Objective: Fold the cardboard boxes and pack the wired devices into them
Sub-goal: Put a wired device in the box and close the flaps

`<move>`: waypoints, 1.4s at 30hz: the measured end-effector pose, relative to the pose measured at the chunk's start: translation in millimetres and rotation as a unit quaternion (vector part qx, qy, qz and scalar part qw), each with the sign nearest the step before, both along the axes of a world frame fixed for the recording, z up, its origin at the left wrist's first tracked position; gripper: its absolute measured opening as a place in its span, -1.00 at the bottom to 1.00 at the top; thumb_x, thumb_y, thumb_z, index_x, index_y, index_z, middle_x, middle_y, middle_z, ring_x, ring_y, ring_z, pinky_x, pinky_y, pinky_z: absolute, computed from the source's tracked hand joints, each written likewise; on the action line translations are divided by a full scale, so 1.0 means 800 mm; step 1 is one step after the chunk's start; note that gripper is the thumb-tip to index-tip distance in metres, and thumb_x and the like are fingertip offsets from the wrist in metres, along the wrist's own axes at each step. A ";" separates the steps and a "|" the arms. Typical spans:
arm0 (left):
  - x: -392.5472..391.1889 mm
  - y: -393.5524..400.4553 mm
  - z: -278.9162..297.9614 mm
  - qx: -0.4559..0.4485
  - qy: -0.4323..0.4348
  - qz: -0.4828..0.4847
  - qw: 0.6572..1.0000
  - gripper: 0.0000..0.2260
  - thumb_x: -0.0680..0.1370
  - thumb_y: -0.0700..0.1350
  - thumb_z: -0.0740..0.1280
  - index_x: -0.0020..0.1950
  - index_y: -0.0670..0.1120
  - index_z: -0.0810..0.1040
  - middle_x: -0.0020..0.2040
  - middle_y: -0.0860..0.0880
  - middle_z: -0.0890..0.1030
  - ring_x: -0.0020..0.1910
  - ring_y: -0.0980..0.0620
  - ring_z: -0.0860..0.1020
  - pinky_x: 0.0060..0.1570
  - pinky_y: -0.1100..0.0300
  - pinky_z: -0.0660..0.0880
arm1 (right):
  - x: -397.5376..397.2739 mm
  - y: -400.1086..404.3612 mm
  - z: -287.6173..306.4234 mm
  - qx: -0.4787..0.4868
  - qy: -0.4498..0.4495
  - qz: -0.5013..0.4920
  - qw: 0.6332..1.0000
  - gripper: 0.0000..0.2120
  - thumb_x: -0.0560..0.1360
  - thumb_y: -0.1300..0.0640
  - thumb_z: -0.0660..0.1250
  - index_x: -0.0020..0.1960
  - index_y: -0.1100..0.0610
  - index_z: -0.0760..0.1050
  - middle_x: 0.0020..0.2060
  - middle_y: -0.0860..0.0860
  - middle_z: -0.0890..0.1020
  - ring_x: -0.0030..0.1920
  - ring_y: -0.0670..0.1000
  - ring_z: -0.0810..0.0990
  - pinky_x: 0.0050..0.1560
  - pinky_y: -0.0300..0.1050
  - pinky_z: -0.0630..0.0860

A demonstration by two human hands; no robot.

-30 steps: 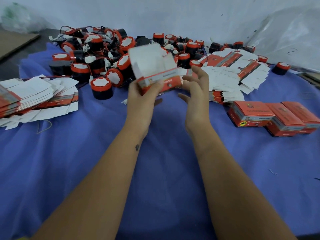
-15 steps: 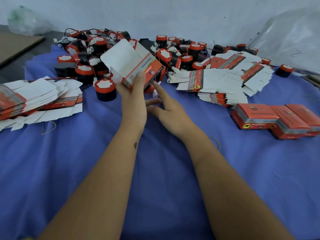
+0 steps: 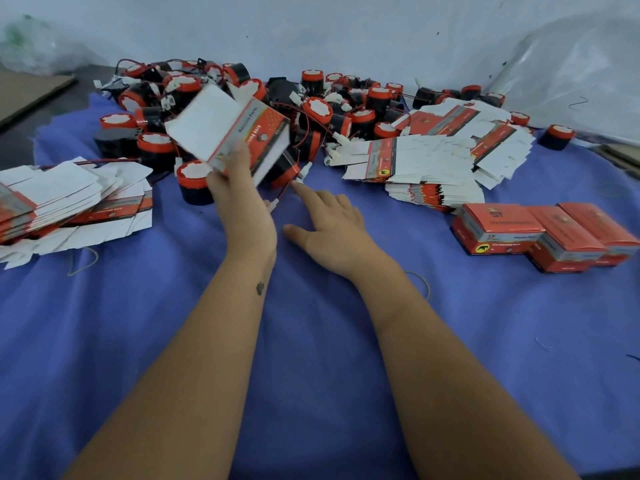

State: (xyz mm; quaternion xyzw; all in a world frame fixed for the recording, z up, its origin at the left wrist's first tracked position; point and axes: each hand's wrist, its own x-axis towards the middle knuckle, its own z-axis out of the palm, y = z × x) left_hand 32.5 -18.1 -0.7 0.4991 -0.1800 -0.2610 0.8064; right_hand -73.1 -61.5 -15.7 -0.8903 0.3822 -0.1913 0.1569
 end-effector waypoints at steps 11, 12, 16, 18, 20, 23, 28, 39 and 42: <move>0.015 -0.016 -0.010 -0.004 0.008 -0.074 0.997 -0.47 0.66 0.20 0.11 0.55 -0.04 0.24 0.41 -0.04 0.47 0.37 0.01 0.46 0.28 0.13 0.43 | 0.027 -0.021 0.025 0.263 -0.191 -0.031 0.945 -0.23 0.56 0.08 0.31 0.59 -0.13 -0.10 0.53 0.05 0.22 0.45 0.12 0.28 0.40 0.06 0.29; 0.016 -0.016 -0.009 0.001 0.018 -0.073 0.997 -0.47 0.66 0.21 0.10 0.54 -0.05 0.25 0.40 -0.05 0.49 0.34 0.02 0.49 0.22 0.17 0.45 | 0.033 -0.026 0.027 0.282 -0.214 -0.036 0.935 -0.23 0.57 0.11 0.30 0.59 -0.11 -0.10 0.53 0.03 0.22 0.42 0.09 0.31 0.30 -0.06 0.34; 0.015 -0.010 -0.005 0.005 0.060 -0.058 0.997 -0.48 0.65 0.22 0.11 0.53 0.00 0.25 0.18 0.07 0.53 0.13 0.06 0.59 -0.02 0.21 0.53 | 0.060 -0.036 0.033 0.374 -0.325 -0.098 0.863 -0.30 0.56 0.00 0.30 0.59 -0.10 0.02 0.51 -0.01 0.26 0.45 0.06 0.28 0.41 -0.03 0.26; 0.015 -0.009 -0.003 0.001 0.064 -0.078 0.995 -0.48 0.65 0.23 0.08 0.53 -0.02 0.26 0.18 0.04 0.56 0.10 -0.01 0.63 -0.04 0.18 0.56 | 0.077 -0.037 0.032 0.371 -0.325 -0.134 0.859 -0.31 0.50 -0.16 0.31 0.56 -0.08 0.13 0.50 0.01 0.30 0.49 0.13 0.23 0.47 0.13 0.19; 0.013 -0.007 0.000 0.000 0.053 -0.109 0.993 -0.48 0.66 0.22 0.05 0.50 -0.06 0.32 0.23 -0.06 0.59 0.03 0.00 0.65 -0.15 0.20 0.54 | 0.088 -0.037 0.031 0.356 -0.316 -0.153 0.866 -0.36 0.44 -0.21 0.33 0.45 0.00 0.30 0.39 0.07 0.44 0.41 0.18 0.35 0.41 0.22 0.26; 0.009 -0.006 0.001 0.003 0.045 -0.128 0.991 -0.46 0.65 0.23 0.03 0.41 -0.10 0.44 0.12 -0.18 0.65 -0.09 0.03 0.61 -0.28 0.25 0.47 | 0.091 -0.039 0.028 0.318 -0.331 -0.215 0.862 -0.64 0.45 -0.12 0.35 0.16 0.02 0.44 0.09 0.03 0.61 0.19 0.11 0.50 0.33 0.17 0.33; 0.008 0.000 0.003 -0.012 0.080 -0.078 0.994 -0.51 0.65 0.20 0.10 0.44 -0.09 0.40 0.22 -0.13 0.60 0.08 0.01 0.59 -0.12 0.18 0.50 | 0.088 -0.040 0.028 0.296 -0.312 -0.224 0.875 -0.69 0.46 -0.05 0.34 0.17 -0.01 0.42 -0.04 -0.04 0.59 0.11 0.08 0.51 0.32 0.13 0.32; 0.010 0.006 0.009 -0.055 0.117 -0.111 0.985 -0.55 0.65 0.18 0.08 0.33 -0.08 0.50 0.04 -0.10 0.63 0.00 0.00 0.63 0.02 0.13 0.58 | 0.074 -0.020 0.019 0.208 -0.347 -0.174 0.898 -0.53 0.36 0.12 0.48 0.15 -0.07 0.32 0.05 -0.05 0.51 0.17 0.08 0.46 0.14 0.01 0.40; 0.008 0.009 0.010 -0.057 0.110 -0.132 0.984 -0.55 0.64 0.23 0.03 0.12 -0.03 0.58 -0.06 -0.10 0.70 -0.06 -0.02 0.66 0.01 0.10 0.55 | 0.047 -0.010 0.032 0.293 -0.546 -0.142 0.772 -0.55 0.34 0.26 0.47 0.14 0.03 0.40 -0.02 0.02 0.54 -0.05 -0.02 0.53 -0.12 -0.25 0.54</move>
